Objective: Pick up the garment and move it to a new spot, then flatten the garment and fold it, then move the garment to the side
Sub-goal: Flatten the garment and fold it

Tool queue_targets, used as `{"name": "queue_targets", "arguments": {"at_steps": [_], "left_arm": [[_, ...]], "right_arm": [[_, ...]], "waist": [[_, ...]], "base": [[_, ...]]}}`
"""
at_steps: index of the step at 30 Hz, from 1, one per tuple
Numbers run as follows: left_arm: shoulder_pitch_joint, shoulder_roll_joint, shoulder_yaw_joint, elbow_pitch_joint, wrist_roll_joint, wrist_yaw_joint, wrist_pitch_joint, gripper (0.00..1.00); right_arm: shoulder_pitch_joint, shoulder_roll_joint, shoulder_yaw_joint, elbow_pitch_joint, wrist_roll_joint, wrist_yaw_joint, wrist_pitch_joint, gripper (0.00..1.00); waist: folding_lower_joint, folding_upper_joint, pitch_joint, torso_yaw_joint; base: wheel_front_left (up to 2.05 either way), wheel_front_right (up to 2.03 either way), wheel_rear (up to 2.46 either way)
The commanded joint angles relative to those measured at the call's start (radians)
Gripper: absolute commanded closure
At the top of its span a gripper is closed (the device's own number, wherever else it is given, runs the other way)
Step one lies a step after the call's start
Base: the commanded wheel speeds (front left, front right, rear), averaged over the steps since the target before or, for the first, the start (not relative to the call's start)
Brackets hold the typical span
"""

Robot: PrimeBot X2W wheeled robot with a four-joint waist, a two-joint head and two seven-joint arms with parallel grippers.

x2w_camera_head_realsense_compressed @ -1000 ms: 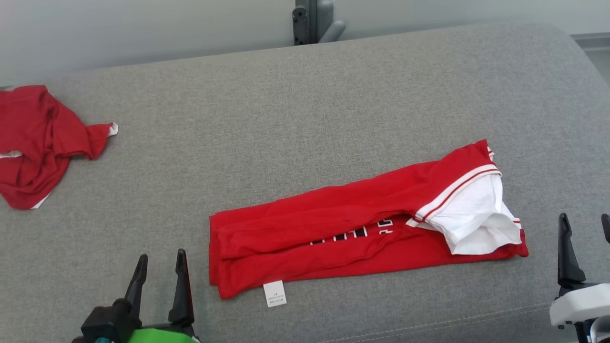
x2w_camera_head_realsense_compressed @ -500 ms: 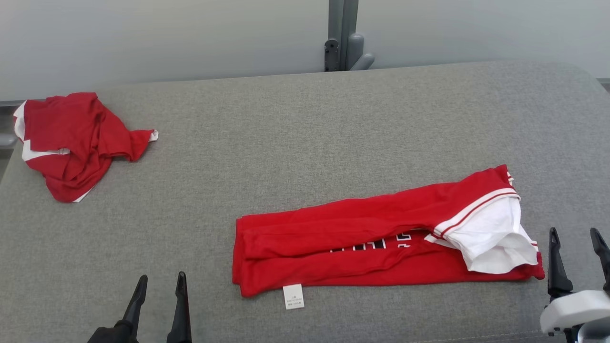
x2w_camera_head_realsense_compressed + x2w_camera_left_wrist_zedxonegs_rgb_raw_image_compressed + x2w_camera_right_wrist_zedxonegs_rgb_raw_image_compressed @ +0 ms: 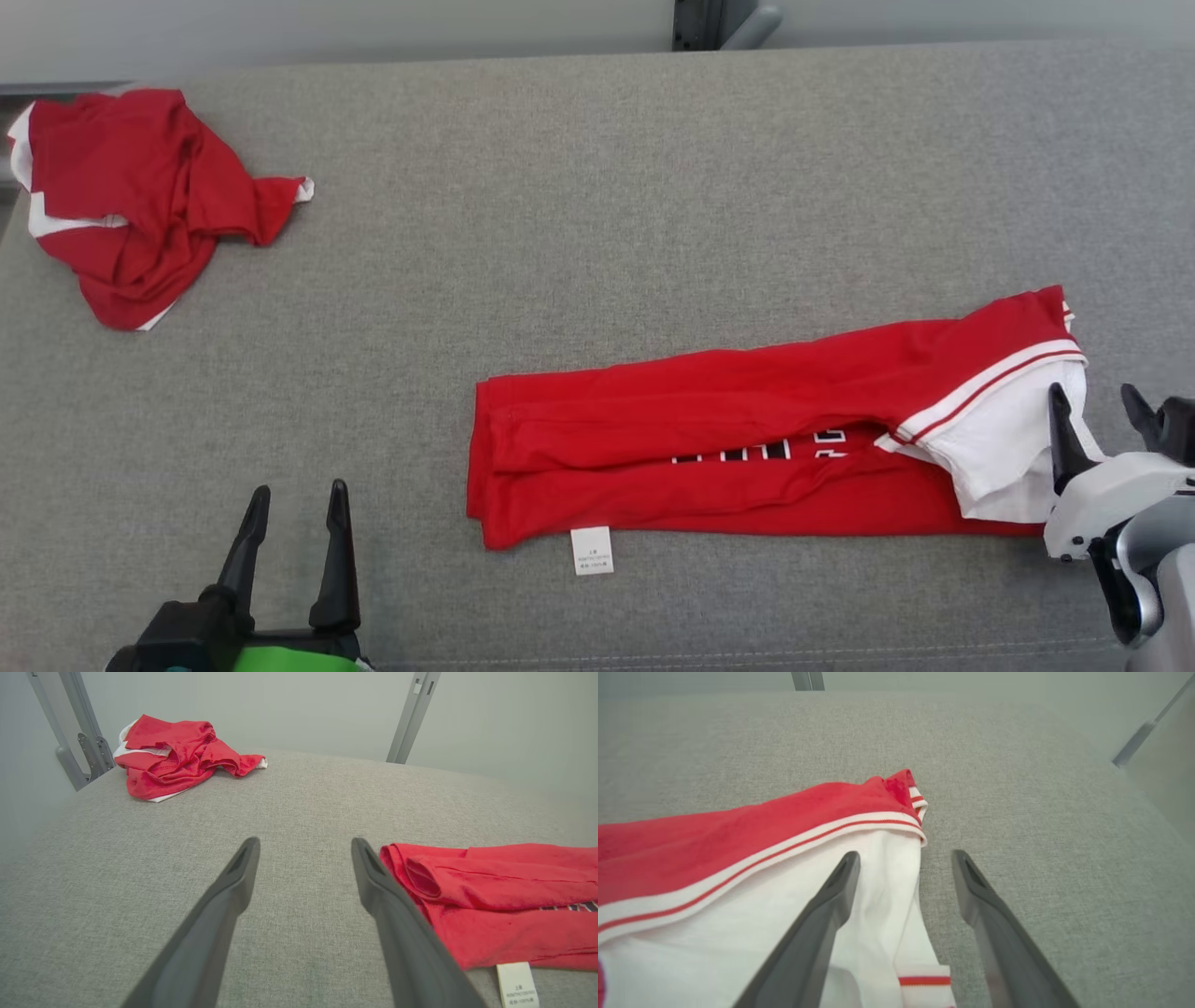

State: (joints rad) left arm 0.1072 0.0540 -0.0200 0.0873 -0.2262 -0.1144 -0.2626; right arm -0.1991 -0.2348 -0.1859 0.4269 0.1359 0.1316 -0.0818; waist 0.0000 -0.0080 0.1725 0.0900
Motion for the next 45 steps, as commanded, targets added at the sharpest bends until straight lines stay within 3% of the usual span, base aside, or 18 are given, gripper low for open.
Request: {"name": "queue_targets", "arguments": {"at_steps": [1, 9, 15, 16, 17, 18, 27, 33, 39, 45], "left_arm": [[-0.025, -0.001, 0.013, -0.002, 0.006, -0.005, -0.003, 0.0], [-0.056, -0.003, 0.056, -0.01, 0.016, -0.012, -0.003, 0.0], [-0.067, -0.003, 0.065, -0.008, 0.012, -0.015, -0.003, 0.0], [-0.067, -0.003, 0.062, -0.007, 0.009, -0.015, -0.003, 0.0], [-0.067, -0.004, 0.059, -0.006, 0.006, -0.015, -0.003, 0.0], [-0.066, -0.004, 0.057, -0.004, 0.002, -0.014, -0.003, 0.0], [-0.041, -0.003, 0.053, 0.003, -0.009, -0.006, -0.003, 0.0], [-0.031, -0.003, 0.047, 0.022, -0.011, -0.003, -0.003, 0.0], [-0.039, -0.003, 0.032, 0.047, -0.011, 0.0, -0.003, 0.0], [-0.012, -0.003, 0.02, 0.056, -0.049, 0.019, -0.003, 0.0]], "right_arm": [[-0.034, -0.013, 0.017, 0.031, 0.028, -0.002, 0.018, 0.0], [-0.123, -0.044, 0.044, 0.176, 0.09, -0.002, 0.047, 0.0], [-0.134, -0.036, 0.138, 0.258, 0.207, -0.001, 0.15, 0.0], [-0.132, -0.034, 0.157, 0.261, 0.237, -0.001, 0.168, 0.1], [-0.13, -0.034, 0.168, 0.263, 0.275, -0.001, 0.185, 0.66], [-0.127, -0.036, 0.179, 0.26, 0.307, -0.001, 0.199, 1.0], [-0.088, -0.127, 0.217, 0.173, 0.517, -0.002, 0.228, 1.0], [-0.112, -0.242, 0.139, 0.155, 0.59, -0.003, 0.232, 1.0], [-0.142, -0.337, 0.03, 0.191, 0.576, -0.002, 0.242, 1.0], [-0.085, -0.319, 0.046, 0.045, 0.582, -0.001, 0.253, 1.0]], "waist": [[0.0, 0.008, 0.085, 0.029], [0.0, 0.008, 0.164, 0.038], [0.0, 0.008, 0.171, 0.034], [0.0, 0.008, 0.169, 0.033], [0.0, 0.008, 0.166, 0.033], [0.0, 0.008, 0.163, 0.032], [0.0, 0.008, 0.123, 0.01], [0.0, 0.008, 0.097, 0.0], [0.0, 0.008, 0.075, 0.015], [0.0, 0.008, 0.032, 0.038]], "base": [[0.0, 0.0, 0.0], [0.0, 0.0, 0.0], [0.0, 0.0, 0.0], [0.0, 0.0, 0.0], [0.0, 0.0, 0.0], [0.0, 0.0, 0.0], [0.0, 0.0, 0.0], [0.0, 0.0, 0.0], [0.0, 0.0, 0.0], [0.0, 0.0, 0.0]]}}
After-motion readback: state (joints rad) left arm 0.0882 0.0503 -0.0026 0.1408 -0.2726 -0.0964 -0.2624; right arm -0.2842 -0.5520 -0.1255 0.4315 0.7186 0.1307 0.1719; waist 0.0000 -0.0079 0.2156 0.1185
